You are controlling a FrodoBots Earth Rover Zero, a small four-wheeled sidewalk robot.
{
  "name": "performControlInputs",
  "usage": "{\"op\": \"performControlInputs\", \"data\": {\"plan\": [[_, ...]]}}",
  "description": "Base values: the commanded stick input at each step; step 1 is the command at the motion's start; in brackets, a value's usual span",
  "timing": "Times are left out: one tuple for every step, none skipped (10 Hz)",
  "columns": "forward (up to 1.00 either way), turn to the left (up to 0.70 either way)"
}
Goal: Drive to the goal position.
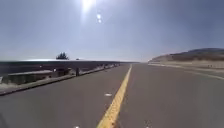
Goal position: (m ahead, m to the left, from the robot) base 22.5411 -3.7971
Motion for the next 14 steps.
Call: {"op": "performControlInputs", "data": {"plan": [[0.85, 0.0], [0.85, 0.0], [0.85, 0.0], [0.85, 0.0], [0.85, 0.0], [0.85, 0.0], [0.85, 0.0], [0.85, 0.0], [0.85, 0.0], [0.85, 0.0], [0.85, 0.0], [0.85, 0.0], [0.85, 0.0], [0.85, 0.0]]}}
